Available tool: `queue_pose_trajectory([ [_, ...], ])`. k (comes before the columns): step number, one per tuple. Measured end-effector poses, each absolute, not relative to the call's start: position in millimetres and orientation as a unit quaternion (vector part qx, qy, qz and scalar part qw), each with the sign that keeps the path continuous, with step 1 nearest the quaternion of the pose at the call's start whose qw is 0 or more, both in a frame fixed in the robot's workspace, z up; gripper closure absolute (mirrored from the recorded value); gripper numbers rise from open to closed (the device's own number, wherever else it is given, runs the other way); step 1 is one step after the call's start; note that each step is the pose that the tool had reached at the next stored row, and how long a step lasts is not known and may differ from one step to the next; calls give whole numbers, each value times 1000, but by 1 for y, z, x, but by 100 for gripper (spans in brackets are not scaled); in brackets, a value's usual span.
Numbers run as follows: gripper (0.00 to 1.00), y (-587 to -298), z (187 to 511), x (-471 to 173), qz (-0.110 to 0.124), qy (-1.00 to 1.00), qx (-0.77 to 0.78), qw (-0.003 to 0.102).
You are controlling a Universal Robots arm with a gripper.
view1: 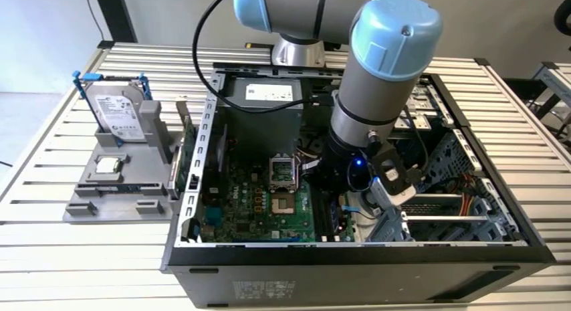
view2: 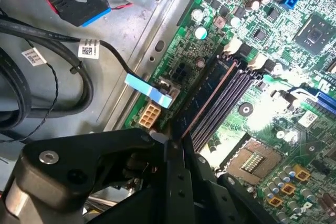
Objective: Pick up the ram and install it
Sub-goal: 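Insert the ram into the slot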
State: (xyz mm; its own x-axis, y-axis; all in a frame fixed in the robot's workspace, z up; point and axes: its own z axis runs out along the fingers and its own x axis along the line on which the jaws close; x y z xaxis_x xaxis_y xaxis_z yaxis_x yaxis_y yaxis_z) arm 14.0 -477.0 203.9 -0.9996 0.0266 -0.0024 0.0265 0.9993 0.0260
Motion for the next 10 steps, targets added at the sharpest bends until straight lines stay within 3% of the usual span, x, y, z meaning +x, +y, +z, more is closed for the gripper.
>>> queue_pose_trajectory([
  [10,0,-477,232,14,14,1000,13,1],
])
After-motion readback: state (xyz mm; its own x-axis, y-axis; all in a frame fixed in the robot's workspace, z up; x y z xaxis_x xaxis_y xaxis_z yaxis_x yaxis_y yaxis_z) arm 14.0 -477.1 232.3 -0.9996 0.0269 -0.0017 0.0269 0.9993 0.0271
